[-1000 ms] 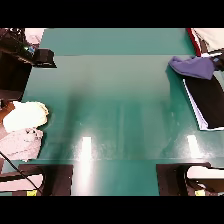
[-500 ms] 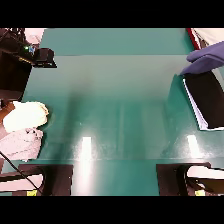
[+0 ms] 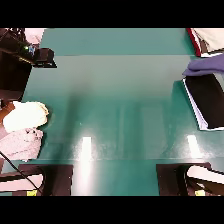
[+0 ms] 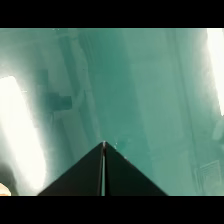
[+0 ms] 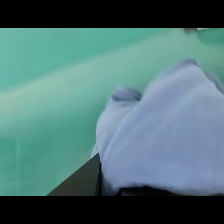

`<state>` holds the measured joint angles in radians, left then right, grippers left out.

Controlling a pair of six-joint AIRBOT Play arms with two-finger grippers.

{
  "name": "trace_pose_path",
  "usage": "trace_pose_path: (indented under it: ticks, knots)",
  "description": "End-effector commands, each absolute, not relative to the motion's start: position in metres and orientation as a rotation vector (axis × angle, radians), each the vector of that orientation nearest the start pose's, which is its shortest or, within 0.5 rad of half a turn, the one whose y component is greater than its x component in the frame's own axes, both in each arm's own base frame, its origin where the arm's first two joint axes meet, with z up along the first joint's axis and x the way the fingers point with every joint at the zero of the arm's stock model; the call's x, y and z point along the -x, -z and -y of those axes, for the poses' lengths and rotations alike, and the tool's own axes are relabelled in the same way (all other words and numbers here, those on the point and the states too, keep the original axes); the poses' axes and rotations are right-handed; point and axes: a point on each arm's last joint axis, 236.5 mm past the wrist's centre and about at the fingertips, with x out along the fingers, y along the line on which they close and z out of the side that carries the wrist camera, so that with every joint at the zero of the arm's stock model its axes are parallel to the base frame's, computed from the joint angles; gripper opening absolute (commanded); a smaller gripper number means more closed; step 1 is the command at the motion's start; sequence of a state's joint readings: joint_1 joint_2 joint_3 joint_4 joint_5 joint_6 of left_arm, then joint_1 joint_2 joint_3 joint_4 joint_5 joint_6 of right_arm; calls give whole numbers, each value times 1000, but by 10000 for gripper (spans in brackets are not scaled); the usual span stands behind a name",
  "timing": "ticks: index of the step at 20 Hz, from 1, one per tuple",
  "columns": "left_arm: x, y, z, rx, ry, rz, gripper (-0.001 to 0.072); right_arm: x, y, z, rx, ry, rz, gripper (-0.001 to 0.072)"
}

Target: Fold the shirts.

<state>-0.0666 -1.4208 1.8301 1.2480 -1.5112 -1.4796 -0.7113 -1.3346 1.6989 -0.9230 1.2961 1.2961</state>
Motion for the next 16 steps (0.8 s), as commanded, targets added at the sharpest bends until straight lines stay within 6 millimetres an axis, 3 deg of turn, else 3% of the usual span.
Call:
trace_pose_path:
  ticks: [1, 6, 8, 9, 12, 14, 16]
  knots:
    - [-426, -178, 103, 58, 398, -1079, 23, -377, -190, 188, -491, 184, -896, 20]
    - [-425, -178, 103, 35, 412, -1074, 22, -331, -161, 199, -545, 345, -1100, 43]
    - [-425, -178, 103, 35, 412, -1075, 22, -312, -153, 205, -549, 411, -1167, 400]
    - [-425, -178, 103, 35, 412, -1074, 23, -306, -151, 205, -547, 421, -1193, 503]
    - [-424, -177, 103, 34, 413, -1081, 23, -303, -150, 205, -545, 427, -1209, 511]
    - [-422, -176, 103, 33, 414, -1088, 23, -307, -150, 194, -537, 396, -1224, 510]
    - [-426, -179, 103, 36, 411, -1069, 23, -318, -150, 165, -526, 310, -1249, 510]
